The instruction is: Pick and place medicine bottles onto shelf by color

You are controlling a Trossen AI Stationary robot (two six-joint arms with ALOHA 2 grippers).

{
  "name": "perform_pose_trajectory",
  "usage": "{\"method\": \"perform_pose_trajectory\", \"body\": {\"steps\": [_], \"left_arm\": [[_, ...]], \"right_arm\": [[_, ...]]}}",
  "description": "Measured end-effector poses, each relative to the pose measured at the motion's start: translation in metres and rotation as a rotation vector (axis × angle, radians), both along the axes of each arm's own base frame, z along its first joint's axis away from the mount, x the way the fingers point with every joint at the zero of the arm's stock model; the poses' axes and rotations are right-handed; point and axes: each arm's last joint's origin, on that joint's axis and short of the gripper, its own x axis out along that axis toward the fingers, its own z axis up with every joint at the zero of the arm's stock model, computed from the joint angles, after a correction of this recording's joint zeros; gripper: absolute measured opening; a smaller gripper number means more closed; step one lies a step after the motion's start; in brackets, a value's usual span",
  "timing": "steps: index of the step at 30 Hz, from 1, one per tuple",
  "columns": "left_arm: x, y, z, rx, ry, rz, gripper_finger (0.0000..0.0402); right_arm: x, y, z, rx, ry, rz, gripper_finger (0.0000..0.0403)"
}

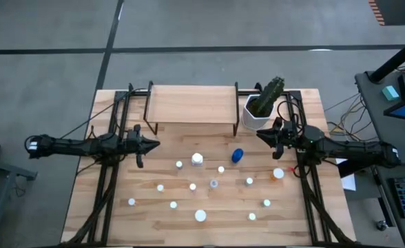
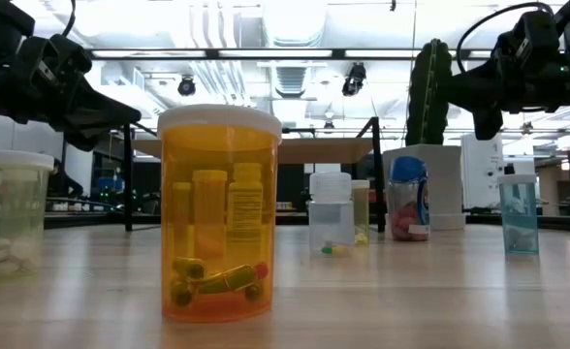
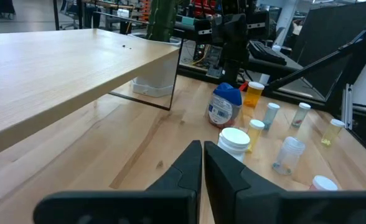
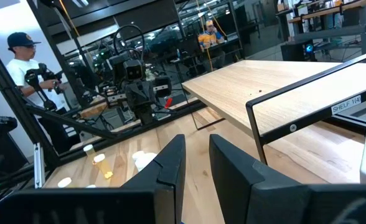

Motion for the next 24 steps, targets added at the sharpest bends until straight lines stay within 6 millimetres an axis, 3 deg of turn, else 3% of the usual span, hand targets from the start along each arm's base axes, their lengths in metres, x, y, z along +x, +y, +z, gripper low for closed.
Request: {"method": "perform_pose_trajectory", "body": {"steps": [14, 20, 24], "left_arm": [[0.000, 0.000, 0.000, 0.000, 0.000, 0.000, 0.0000], [0.000, 0.000, 0.000, 0.000, 0.000, 0.000, 0.0000], [0.000, 0.000, 0.000, 0.000, -0.001, 0.000, 0.0000]], "right_arm": [[0.000, -0.001, 0.000, -0.049, 0.006, -0.026, 0.0063], [-0.002, -0.006, 0.003, -0.231, 0.040, -0.230, 0.0063], [-0.005, -0.006, 0.012, -0.065, -0.102, -0.231, 0.0063]]}}
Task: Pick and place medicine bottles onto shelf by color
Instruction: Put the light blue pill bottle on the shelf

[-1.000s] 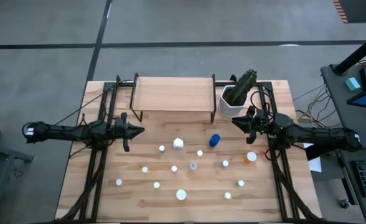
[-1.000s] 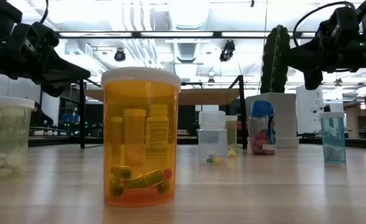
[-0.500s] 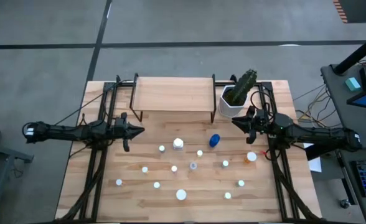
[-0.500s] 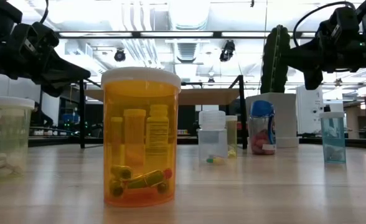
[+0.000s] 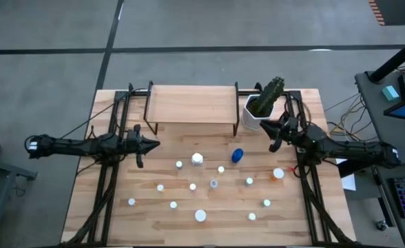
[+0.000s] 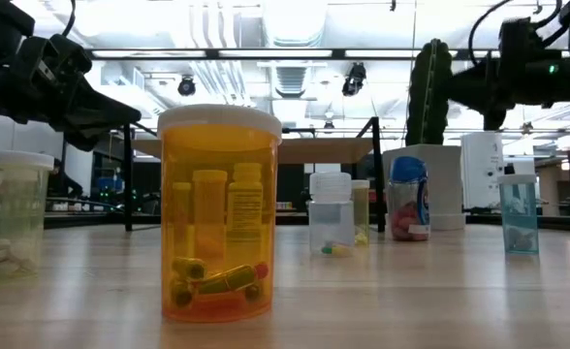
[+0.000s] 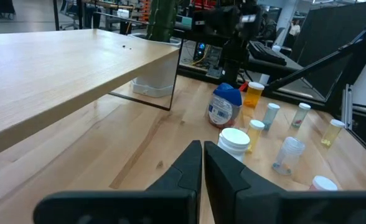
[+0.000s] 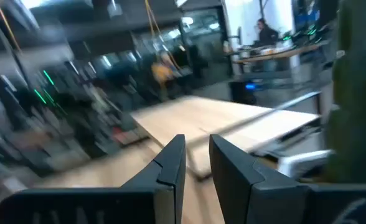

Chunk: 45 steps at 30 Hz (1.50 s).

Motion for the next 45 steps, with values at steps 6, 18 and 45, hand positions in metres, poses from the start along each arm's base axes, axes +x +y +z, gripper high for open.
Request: {"method": "perform_pose_trajectory", "body": {"steps": [6, 18, 45], "left_arm": [[0.000, 0.000, 0.000, 0.000, -0.004, 0.000, 0.0000], [0.000, 0.000, 0.001, 0.000, -0.011, 0.000, 0.0000], [-0.014, 0.004, 0.066, -0.750, -0.881, -0.013, 0.0000]], "right_arm": [[-0.001, 0.000, 0.004, 0.272, -0.167, 0.052, 0.0063], [-0.002, 0.000, 0.008, 0.442, -0.283, 0.086, 0.0063], [-0.003, 0.000, 0.014, 0.506, -0.343, 0.110, 0.0063]]}}
